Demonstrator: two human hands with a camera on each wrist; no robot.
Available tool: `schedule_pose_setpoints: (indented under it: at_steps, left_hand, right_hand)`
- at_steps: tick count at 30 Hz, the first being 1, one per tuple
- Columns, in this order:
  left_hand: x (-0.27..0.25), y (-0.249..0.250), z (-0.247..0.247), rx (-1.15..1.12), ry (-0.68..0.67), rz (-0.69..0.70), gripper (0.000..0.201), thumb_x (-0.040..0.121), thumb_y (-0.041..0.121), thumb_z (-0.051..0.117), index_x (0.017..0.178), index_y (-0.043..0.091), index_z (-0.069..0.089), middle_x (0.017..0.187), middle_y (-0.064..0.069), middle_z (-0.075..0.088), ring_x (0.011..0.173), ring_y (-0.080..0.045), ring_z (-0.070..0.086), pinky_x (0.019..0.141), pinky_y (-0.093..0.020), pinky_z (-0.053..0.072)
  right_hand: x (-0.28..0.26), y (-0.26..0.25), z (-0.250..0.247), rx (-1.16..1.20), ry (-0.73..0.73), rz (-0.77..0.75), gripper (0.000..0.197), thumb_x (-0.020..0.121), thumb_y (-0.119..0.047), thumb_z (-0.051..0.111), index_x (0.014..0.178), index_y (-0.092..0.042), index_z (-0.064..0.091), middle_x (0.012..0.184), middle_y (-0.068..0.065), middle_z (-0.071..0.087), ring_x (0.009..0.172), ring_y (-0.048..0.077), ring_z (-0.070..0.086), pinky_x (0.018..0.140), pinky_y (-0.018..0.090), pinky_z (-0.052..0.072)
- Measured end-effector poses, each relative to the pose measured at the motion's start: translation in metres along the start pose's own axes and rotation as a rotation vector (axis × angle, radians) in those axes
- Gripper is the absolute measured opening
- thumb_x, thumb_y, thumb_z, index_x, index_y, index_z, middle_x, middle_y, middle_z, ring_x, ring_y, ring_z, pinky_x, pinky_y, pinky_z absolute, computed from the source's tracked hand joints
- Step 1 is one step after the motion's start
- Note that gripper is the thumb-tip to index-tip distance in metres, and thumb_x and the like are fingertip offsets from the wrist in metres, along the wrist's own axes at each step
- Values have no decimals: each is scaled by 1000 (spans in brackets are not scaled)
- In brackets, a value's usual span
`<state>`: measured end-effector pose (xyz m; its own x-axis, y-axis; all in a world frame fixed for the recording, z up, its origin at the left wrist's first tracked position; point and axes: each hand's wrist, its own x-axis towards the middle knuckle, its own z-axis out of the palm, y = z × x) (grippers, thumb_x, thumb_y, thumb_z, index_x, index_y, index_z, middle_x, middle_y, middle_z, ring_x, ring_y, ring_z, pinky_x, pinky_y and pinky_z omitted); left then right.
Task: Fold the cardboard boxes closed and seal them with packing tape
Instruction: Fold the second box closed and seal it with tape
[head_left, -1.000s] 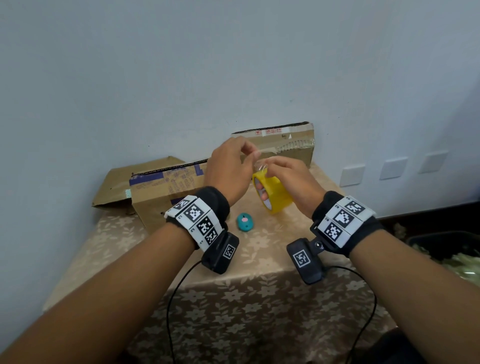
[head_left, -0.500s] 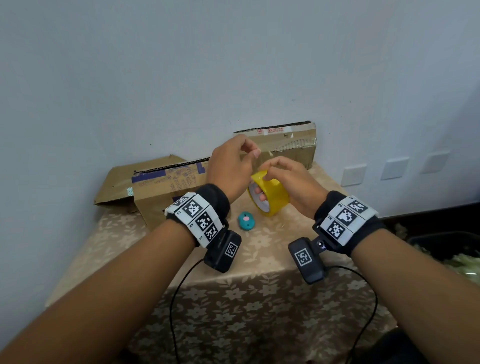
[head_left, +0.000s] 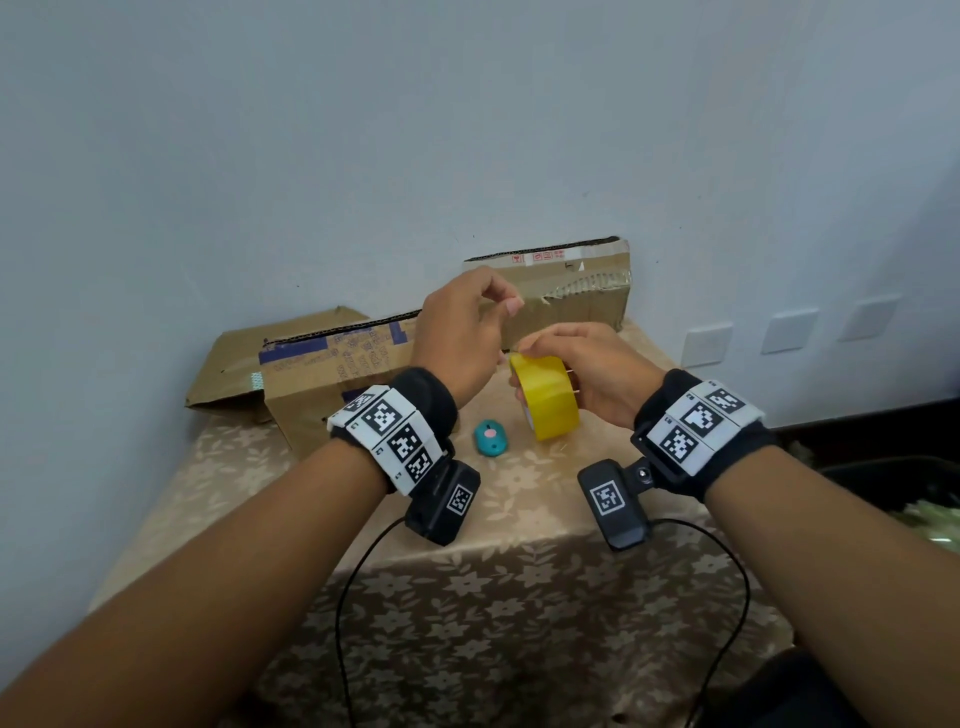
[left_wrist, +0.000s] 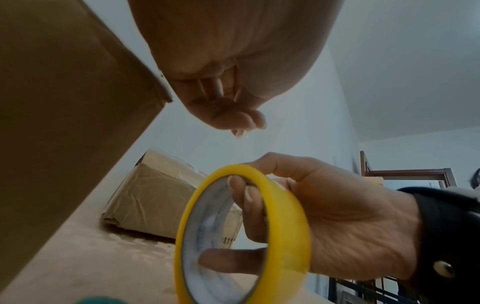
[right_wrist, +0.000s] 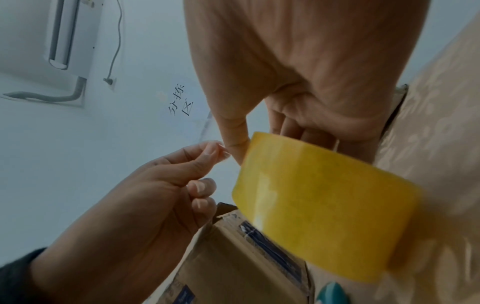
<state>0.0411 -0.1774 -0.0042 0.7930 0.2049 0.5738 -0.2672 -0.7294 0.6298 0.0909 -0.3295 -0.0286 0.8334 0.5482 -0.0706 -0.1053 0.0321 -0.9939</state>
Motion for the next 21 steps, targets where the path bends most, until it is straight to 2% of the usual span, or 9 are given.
schedule_pose_setpoints:
  at_steps: [2, 4, 9, 15, 17, 21]
  left_hand:
    - [1, 1, -3, -14, 6, -15, 7, 100, 19, 62, 94, 16, 65, 99, 13, 63, 47, -14, 64, 54, -43, 59]
    - [3, 2, -5, -38, 10, -34, 7, 100, 17, 62, 93, 15, 64, 99, 11, 63, 44, -11, 63, 52, -40, 58]
    - [4, 5, -10, -98, 8, -72, 8, 99, 13, 62, 91, 12, 64, 100, 3, 65, 42, -8, 61, 45, -30, 53]
    - [6, 5, -14, -85, 6, -93, 8, 100, 14, 62, 93, 11, 65, 101, 6, 65, 43, -10, 62, 44, -23, 49]
    - [7, 5, -15, -96, 14, -123, 7, 100, 14, 62, 95, 9, 65, 101, 7, 64, 42, -9, 62, 42, -21, 48]
    - [8, 6, -17, -125, 20, -173, 9, 101, 12, 61, 99, 4, 65, 95, 5, 64, 39, -7, 60, 40, -21, 48]
  right_hand:
    - [-2, -2, 1, -16, -10, -11, 16, 97, -9, 66, 112, -6, 71, 93, 19, 77, 77, 28, 76, 63, 34, 61]
    - [-4, -3, 1, -31, -9, -27, 16, 97, -10, 67, 112, -7, 72, 86, 13, 77, 71, 21, 75, 56, 27, 57]
    - [-4, -5, 3, -71, 5, -54, 15, 96, -12, 69, 109, -8, 75, 82, 6, 77, 68, 14, 74, 55, 25, 56]
    - [-6, -8, 8, -46, 50, -77, 16, 96, -6, 68, 111, -1, 72, 80, 11, 74, 59, 13, 72, 48, 23, 54]
    - [-7, -8, 8, -53, 43, -89, 16, 96, -6, 68, 112, -2, 72, 80, 10, 75, 60, 13, 73, 50, 23, 54]
    - [-8, -10, 7, -47, -19, -81, 22, 94, -9, 71, 115, -2, 71, 88, 15, 77, 70, 21, 75, 58, 28, 58]
